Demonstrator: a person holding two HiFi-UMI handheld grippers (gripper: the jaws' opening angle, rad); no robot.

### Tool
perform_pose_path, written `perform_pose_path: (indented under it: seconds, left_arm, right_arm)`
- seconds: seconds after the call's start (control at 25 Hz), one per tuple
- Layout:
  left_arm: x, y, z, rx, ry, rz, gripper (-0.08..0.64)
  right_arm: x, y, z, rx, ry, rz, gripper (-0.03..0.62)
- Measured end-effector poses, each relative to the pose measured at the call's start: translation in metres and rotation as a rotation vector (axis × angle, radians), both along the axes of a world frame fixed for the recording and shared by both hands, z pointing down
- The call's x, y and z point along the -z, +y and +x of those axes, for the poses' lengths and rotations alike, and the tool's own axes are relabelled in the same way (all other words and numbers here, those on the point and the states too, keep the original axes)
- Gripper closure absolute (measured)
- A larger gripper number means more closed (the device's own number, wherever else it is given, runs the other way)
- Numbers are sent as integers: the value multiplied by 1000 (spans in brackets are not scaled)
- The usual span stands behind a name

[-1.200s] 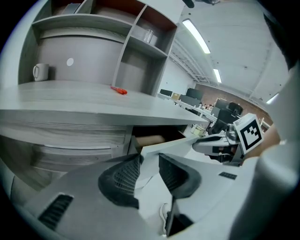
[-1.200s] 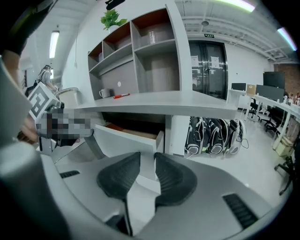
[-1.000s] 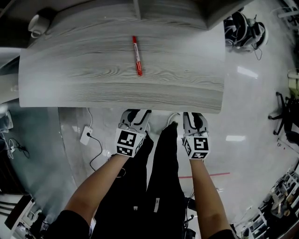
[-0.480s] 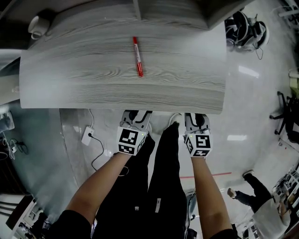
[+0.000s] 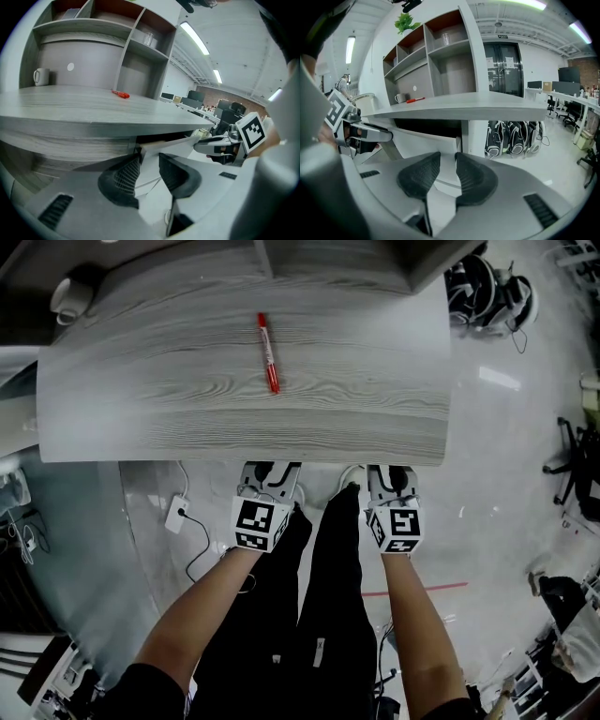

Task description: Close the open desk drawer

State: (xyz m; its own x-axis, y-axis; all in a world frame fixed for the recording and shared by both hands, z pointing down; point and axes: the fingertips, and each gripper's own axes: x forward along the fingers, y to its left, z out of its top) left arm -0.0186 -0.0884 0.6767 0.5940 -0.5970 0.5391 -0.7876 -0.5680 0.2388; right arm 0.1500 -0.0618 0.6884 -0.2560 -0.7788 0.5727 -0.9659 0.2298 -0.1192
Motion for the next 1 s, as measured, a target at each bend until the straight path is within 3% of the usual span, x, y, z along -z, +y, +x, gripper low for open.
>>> perform_pose_path:
  seconds: [1.0]
  left_arm:
    - [1,-17,3,27,-6,10,422]
  right_arm:
    - [-1,-19,3,-8,-24,19,479]
